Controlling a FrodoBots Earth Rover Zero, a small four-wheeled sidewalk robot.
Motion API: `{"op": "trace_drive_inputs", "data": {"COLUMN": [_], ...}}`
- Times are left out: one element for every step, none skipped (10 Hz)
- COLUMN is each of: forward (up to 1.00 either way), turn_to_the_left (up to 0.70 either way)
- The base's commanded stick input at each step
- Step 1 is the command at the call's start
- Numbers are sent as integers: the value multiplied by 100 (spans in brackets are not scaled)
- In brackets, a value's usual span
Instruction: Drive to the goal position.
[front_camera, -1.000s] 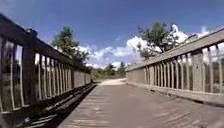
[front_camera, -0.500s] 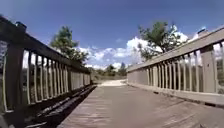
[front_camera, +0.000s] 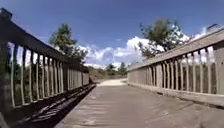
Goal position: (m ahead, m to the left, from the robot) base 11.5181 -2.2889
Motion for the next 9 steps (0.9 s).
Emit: {"op": "trace_drive_inputs", "data": {"forward": [45,45,45,45,45,45,45,45,45], "turn_to_the_left": [2,2,2,2,2,2,2,2,2]}}
